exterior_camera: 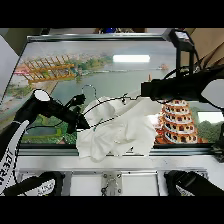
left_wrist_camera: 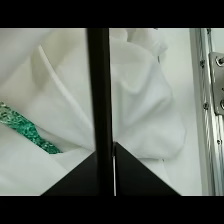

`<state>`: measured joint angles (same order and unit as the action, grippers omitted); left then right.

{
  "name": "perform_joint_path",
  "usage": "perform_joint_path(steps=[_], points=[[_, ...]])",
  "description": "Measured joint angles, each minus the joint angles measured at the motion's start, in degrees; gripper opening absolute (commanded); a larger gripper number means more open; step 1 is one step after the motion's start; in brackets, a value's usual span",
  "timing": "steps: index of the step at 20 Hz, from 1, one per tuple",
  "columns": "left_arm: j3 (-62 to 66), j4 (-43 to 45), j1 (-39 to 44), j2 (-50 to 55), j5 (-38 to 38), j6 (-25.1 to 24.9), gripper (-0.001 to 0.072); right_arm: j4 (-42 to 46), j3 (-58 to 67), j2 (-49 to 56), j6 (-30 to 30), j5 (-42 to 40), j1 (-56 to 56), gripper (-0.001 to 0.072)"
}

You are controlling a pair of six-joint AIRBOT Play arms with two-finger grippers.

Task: Fold the clothes and pants, and hang the long-sleeved shirts on hangers.

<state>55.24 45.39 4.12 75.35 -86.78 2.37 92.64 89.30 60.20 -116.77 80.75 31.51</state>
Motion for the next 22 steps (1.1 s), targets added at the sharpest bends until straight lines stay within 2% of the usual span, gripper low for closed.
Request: perform_joint_path(steps=[6,12,22], points=[[0.00,0.17,0.00,0.00,-0.17,0.39,0.0017,-1.81,0.00,-0.46,0.46,-0.04,-0.68,0.0022],[0.00,3.04,0.07,0.00,-0.55,1.68,0.0017,-7.67,0.02,1.66,3.04,-3.02,-0.48,0.0022],[0.00,5.84,0.04,0.00,-1.73,2.56,0.0016,-13.99,0.02,8.00,6.03,-9.94,6.67,0.0022]])
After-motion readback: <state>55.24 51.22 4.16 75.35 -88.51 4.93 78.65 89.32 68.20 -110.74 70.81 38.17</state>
